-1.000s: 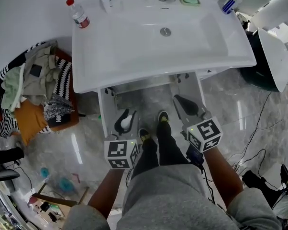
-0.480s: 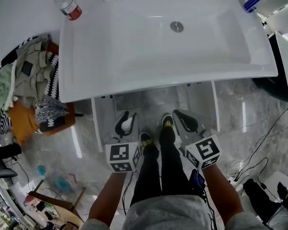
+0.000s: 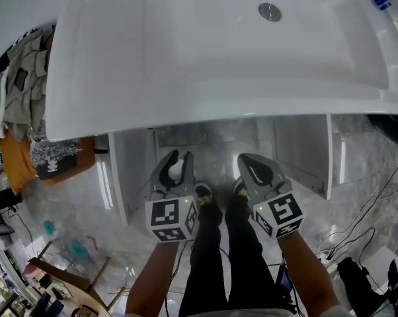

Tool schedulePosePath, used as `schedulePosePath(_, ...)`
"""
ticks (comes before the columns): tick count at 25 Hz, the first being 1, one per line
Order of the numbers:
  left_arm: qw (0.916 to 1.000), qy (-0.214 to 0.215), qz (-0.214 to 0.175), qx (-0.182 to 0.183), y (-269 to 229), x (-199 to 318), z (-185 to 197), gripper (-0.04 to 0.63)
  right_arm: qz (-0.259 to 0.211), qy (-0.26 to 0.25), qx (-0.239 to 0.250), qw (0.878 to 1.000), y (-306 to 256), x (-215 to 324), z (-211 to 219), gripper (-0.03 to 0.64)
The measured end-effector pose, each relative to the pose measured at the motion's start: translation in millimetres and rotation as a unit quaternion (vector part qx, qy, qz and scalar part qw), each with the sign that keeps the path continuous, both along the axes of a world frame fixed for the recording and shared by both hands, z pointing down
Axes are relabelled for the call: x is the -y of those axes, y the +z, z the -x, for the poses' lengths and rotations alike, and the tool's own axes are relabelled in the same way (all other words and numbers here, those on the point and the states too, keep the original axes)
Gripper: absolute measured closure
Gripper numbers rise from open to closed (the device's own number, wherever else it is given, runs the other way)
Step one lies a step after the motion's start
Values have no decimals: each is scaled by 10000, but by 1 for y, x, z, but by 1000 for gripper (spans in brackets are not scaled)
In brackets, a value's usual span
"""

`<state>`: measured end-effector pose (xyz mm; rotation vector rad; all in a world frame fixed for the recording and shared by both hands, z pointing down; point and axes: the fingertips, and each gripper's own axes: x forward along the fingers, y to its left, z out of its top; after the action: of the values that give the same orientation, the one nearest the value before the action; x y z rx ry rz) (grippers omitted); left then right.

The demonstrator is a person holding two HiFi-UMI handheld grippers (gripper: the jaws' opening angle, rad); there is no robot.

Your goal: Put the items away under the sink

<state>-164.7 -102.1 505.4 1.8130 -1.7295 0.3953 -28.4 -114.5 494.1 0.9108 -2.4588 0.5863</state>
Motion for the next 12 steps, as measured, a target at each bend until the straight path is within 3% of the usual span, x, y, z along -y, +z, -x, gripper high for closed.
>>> schedulePosePath(12,9980,-162,-378,483,123,26,10,479,-317,86,529,9981,114,46,19,618)
